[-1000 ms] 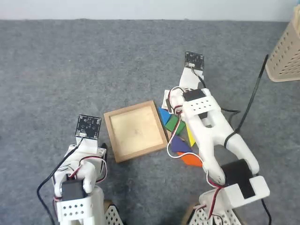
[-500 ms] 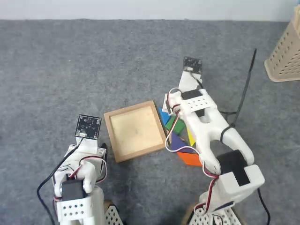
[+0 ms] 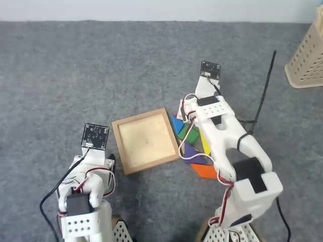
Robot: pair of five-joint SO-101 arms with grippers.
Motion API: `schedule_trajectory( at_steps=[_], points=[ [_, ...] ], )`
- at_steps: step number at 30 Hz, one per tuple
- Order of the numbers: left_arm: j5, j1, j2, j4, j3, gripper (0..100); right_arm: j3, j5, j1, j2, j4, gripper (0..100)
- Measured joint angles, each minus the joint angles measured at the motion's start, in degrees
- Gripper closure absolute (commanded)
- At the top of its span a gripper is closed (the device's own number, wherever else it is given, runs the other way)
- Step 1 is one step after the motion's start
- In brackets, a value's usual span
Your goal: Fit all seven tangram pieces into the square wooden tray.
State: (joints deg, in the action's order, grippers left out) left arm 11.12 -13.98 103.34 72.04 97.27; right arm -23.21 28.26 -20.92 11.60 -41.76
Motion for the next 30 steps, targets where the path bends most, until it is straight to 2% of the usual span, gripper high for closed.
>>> schedule_trajectory(
  at_steps=[12,20,26,30],
  points=[
    [0.0,0.0,0.0,0.0,0.0,83,0.0,0.0,0.09,1.05,4.4,75.4],
    [0.0,0.0,0.0,0.0,0.0,83,0.0,0.0,0.26,1.05,4.84,89.7],
    [0.0,0.0,0.0,0.0,0.0,83,0.0,0.09,0.44,0.97,6.33,91.6],
    [0.0,0.0,0.0,0.0,0.0,83,0.0,0.09,0.53,0.97,6.42,96.5]
  ],
)
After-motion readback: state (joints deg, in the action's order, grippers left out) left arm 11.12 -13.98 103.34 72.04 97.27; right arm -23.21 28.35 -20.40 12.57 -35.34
